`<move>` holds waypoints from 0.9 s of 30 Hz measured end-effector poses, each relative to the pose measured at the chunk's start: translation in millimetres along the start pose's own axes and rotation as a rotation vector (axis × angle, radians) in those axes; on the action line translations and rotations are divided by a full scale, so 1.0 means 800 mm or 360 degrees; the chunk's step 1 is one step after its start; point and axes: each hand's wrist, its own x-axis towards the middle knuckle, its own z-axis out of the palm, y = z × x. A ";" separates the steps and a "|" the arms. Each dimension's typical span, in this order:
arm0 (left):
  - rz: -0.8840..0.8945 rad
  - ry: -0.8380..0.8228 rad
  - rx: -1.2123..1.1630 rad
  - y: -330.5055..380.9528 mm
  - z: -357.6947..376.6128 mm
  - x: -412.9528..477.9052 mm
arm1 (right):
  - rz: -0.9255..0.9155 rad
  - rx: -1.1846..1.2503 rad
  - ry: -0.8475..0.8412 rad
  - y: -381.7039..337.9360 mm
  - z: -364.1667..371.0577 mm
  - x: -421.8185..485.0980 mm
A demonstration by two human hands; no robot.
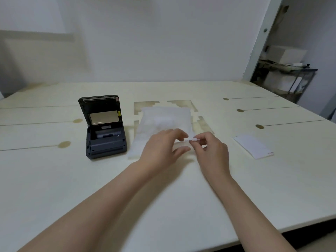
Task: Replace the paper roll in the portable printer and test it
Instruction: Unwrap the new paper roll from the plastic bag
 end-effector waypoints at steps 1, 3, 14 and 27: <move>0.0010 0.0001 0.0010 0.006 0.003 0.003 | 0.0028 0.0047 0.0015 0.000 -0.001 0.000; -0.0051 0.0080 0.0029 0.015 0.009 0.010 | 0.0027 0.0094 0.0020 0.001 -0.004 -0.001; 0.0141 0.0361 0.0303 0.031 0.031 0.018 | 0.0000 0.0068 -0.0020 0.022 -0.014 -0.002; -0.0196 0.0412 0.0504 0.007 -0.022 -0.027 | 0.0566 0.0053 0.0352 0.036 -0.018 0.016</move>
